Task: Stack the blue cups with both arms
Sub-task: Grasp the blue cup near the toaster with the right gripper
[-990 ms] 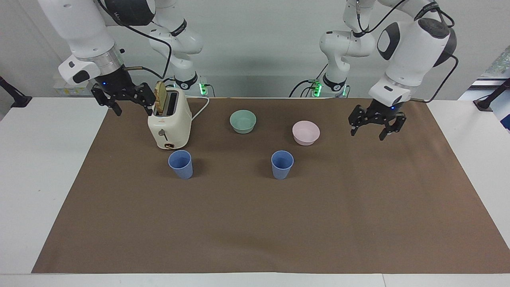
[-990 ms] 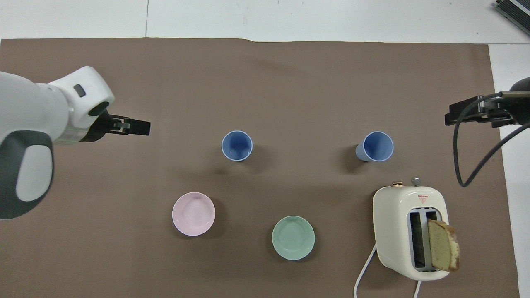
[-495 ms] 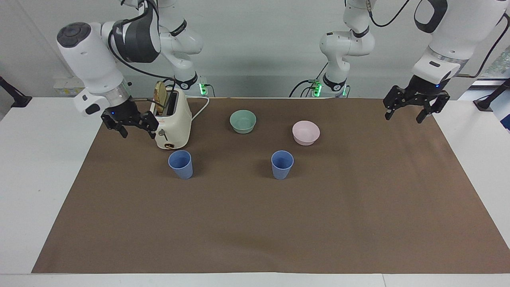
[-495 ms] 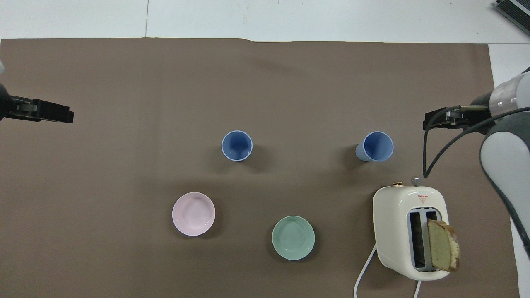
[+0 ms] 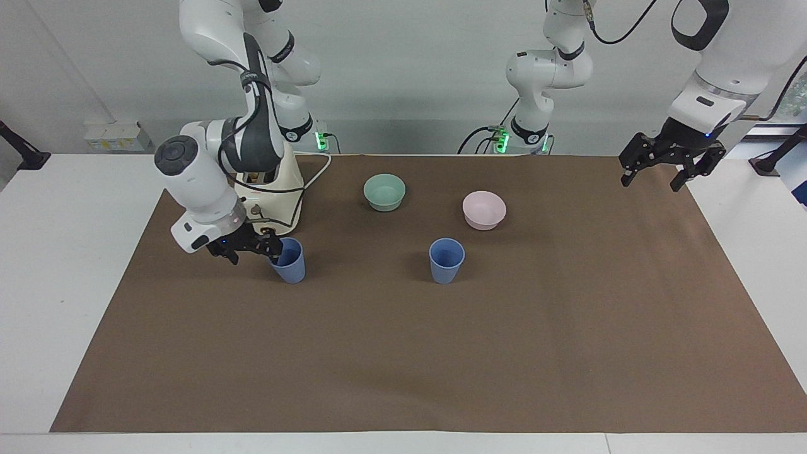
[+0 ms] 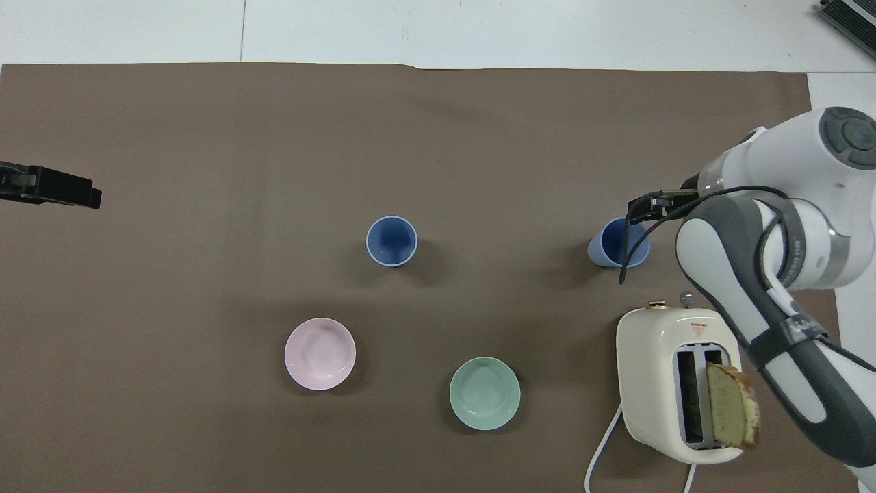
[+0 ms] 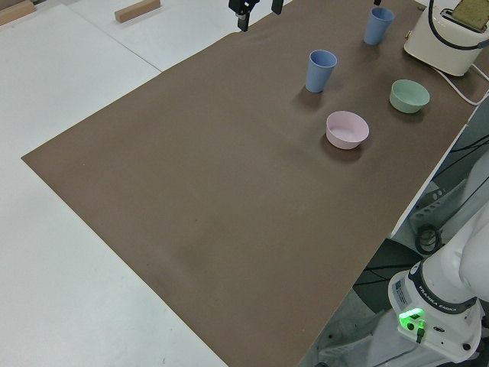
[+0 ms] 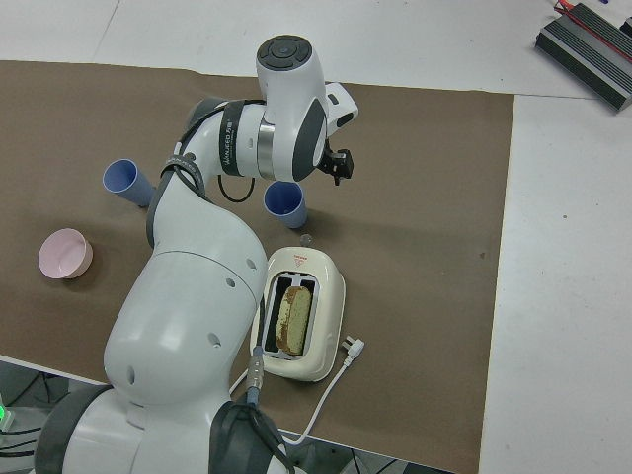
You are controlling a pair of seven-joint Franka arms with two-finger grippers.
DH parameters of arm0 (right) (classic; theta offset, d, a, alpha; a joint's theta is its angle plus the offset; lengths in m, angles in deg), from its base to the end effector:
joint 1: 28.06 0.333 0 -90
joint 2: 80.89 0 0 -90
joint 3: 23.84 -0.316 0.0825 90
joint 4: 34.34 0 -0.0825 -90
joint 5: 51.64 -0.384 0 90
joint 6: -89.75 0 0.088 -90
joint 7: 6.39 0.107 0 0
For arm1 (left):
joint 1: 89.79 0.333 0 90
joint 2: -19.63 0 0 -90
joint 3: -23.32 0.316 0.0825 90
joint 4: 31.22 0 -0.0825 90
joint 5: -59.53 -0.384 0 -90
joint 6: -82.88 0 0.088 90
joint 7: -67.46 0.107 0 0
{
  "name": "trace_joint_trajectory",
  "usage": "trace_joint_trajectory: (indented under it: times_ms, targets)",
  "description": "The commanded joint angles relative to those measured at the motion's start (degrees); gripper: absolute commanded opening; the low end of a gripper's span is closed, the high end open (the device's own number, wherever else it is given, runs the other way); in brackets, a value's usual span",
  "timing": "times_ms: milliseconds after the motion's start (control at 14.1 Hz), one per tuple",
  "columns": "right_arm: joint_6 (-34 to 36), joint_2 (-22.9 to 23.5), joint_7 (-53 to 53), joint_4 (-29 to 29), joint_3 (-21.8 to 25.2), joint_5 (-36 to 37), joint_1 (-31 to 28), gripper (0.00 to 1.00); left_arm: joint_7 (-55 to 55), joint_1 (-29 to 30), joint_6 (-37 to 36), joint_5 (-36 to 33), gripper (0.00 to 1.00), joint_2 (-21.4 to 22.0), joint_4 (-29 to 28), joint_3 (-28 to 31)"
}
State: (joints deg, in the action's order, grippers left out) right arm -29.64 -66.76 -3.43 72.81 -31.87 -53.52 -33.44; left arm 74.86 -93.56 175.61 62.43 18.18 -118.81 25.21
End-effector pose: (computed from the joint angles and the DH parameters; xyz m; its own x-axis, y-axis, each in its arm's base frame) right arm 0.6119 0.0257 0.3821 0.9991 -0.0246 -0.0346 -0.0266 -0.9978 -0.0604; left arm 0.5672 -0.0241 0.6348 0.9848 -0.1587 0.0702 -0.1618 -0.9860 0.0411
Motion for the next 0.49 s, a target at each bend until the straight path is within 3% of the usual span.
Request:
trace_joint_trajectory:
  times_ms: [0, 212, 283, 354, 424]
  targets:
    - [-1.3, -1.7, -1.3, 3.8, -0.1, -1.0, -0.4, 1.0, 0.9, 0.7, -0.6, -2.1, 1.0, 3.4, -4.4, -0.4]
    - [-1.1, -1.7, -2.0, 4.6, -0.1, -1.0, -0.5, 1.0, 0.4, 0.7, -0.3, -2.4, 1.0, 3.3, -4.3, -0.5]
    - [-1.3, -1.7, -3.2, 4.5, -0.1, -0.9, -0.6, 0.95, 0.5, 0.7, 0.0, -2.4, 1.0, 3.3, -4.2, -0.5]
    - [-0.9, -1.7, -4.7, 4.4, -0.2, -1.4, -0.5, 0.01, 0.6, 0.7, 0.2, -2.3, 1.0, 3.1, -3.9, -0.5]
    - [-0.9, -1.7, -3.6, 4.2, -0.3, -1.5, 0.6, 0.0, 0.9, 0.7, 0.2, -2.3, 1.0, 3.0, -3.7, -0.4]
